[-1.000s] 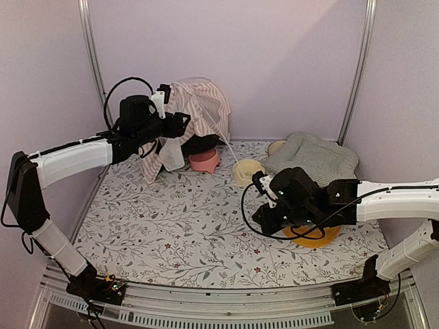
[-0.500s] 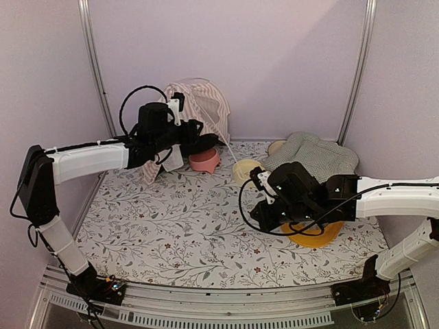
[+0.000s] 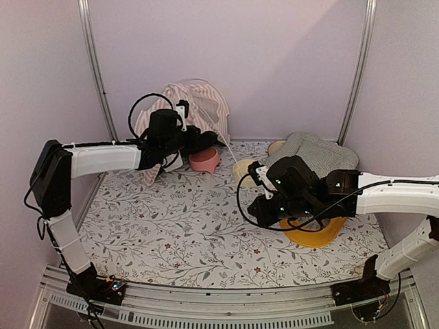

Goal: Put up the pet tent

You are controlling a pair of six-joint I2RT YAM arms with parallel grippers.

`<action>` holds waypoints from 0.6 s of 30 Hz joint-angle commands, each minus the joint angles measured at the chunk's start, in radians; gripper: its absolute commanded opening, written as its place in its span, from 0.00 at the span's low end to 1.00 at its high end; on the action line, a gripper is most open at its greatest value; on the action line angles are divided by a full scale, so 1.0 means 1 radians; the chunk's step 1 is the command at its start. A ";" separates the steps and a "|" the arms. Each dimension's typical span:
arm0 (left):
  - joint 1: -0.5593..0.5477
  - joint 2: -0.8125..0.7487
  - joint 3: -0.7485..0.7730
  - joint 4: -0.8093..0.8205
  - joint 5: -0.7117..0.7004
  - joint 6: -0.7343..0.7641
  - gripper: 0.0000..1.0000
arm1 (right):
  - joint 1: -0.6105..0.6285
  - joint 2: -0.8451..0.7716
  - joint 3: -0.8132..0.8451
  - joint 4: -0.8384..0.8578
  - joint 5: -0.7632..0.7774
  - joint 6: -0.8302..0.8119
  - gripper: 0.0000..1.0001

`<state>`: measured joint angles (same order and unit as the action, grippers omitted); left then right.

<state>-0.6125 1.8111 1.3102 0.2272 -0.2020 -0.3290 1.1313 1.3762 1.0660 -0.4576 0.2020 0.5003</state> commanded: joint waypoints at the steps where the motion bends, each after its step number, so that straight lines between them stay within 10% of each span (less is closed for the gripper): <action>1: -0.015 -0.031 0.020 0.080 0.034 0.031 0.00 | -0.001 0.015 0.063 0.029 -0.003 -0.010 0.00; 18: -0.468 -0.451 -0.666 0.407 0.100 0.203 0.00 | -0.001 0.091 0.122 0.042 -0.075 0.060 0.00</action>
<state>-0.9840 1.3739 0.7132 0.5518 -0.1680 -0.1413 1.1362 1.4483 1.1538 -0.4870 0.1127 0.5259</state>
